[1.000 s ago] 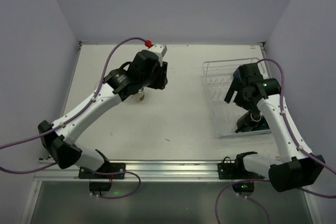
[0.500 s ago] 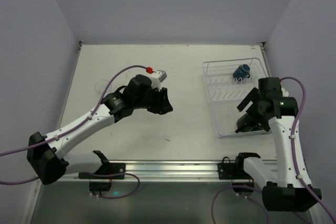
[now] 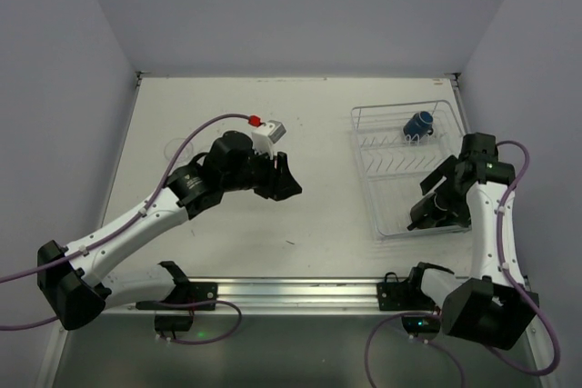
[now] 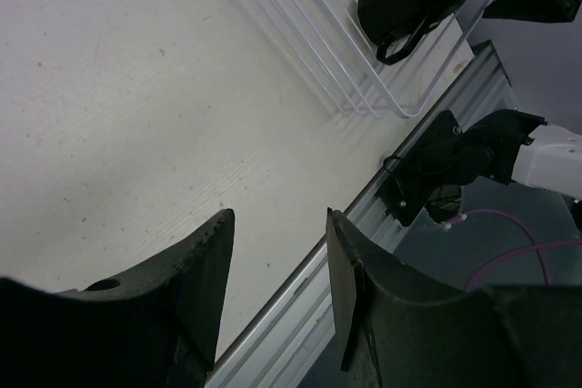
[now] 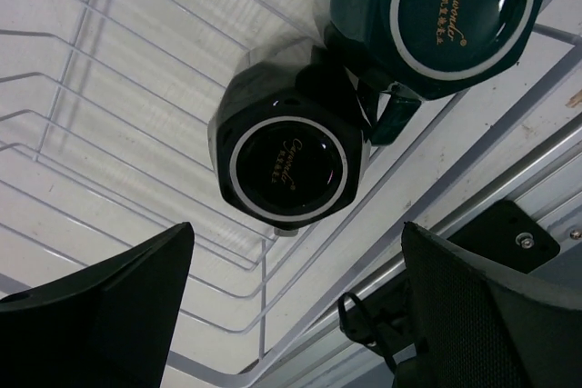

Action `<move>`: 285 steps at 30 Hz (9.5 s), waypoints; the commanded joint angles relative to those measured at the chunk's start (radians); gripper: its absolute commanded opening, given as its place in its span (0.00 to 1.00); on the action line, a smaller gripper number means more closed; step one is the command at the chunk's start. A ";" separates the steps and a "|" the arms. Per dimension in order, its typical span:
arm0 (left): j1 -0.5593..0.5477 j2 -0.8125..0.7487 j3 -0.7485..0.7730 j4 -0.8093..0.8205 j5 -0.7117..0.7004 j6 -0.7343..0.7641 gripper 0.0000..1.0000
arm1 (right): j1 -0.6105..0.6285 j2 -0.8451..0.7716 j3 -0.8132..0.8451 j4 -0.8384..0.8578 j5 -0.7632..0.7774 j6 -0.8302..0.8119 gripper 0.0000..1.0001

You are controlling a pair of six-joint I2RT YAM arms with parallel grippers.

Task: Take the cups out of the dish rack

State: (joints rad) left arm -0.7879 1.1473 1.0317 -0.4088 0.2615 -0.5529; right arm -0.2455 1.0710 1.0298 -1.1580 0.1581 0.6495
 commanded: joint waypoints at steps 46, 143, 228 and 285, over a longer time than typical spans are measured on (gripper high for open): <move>-0.005 0.002 -0.025 0.028 0.019 0.036 0.51 | -0.109 0.175 -0.088 0.261 -0.155 -0.126 0.85; 0.127 0.581 0.050 1.476 0.636 -0.964 0.69 | 0.046 -0.181 0.079 0.379 -0.966 -0.123 0.00; 0.188 0.611 0.657 -0.349 -0.256 0.151 0.00 | 0.201 -0.072 0.259 0.205 -0.381 -0.218 0.99; 0.151 0.864 0.696 -0.415 -0.394 0.173 0.00 | 0.201 -0.131 0.220 0.159 -0.312 -0.244 0.99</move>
State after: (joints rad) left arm -0.6308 2.0201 1.7203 -0.8528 -0.1188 -0.3996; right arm -0.0452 0.9539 1.2522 -0.9874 -0.1730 0.4179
